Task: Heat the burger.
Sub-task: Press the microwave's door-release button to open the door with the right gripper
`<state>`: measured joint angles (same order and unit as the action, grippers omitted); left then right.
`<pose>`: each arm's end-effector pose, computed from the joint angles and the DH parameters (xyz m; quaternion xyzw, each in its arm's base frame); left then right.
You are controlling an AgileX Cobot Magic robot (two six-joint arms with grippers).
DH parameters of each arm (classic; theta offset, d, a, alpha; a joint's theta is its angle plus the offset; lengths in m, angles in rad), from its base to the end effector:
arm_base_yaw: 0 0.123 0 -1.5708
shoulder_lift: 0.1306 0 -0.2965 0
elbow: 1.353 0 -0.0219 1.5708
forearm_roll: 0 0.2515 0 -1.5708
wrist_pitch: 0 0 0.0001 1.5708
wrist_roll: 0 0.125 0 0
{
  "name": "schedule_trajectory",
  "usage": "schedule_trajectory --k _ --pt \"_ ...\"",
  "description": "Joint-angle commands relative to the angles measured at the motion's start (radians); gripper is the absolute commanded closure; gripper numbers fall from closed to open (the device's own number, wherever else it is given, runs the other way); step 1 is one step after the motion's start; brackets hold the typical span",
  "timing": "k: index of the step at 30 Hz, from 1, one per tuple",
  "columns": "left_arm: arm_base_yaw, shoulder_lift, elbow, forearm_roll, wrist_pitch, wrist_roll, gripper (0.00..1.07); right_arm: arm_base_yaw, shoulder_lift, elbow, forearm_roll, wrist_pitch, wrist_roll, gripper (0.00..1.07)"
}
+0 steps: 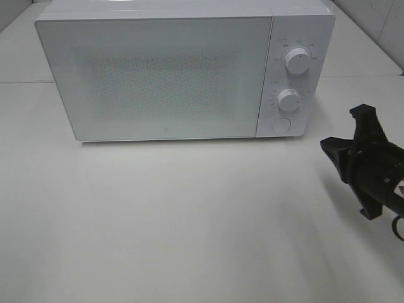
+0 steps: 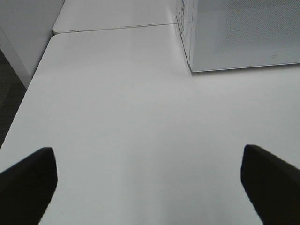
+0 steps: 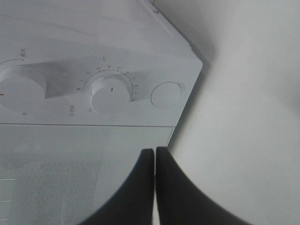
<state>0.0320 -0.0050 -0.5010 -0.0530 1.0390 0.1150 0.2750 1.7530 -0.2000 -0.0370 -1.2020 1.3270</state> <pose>0.0150 -0.0052 0.2650 0.0359 0.8449 0.0127 0.5336 0.2490 0.0747 0.1246 0.3849 0.6944 0.4432 0.4161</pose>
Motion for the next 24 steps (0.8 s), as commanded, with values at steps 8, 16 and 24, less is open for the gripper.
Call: schedule_trajectory --k 8,16,24 --pt "0.003 -0.019 0.005 -0.009 -0.007 -0.006 0.07 0.073 0.191 -0.203 0.015 0.072 0.157 1.07" --pt "0.003 -0.019 0.005 -0.009 -0.007 -0.006 0.07 0.073 0.247 -0.313 0.030 0.166 0.162 1.07" --pt "0.003 -0.019 0.005 -0.009 -0.007 -0.006 0.07 0.070 0.284 -0.400 0.067 0.249 0.148 1.07"
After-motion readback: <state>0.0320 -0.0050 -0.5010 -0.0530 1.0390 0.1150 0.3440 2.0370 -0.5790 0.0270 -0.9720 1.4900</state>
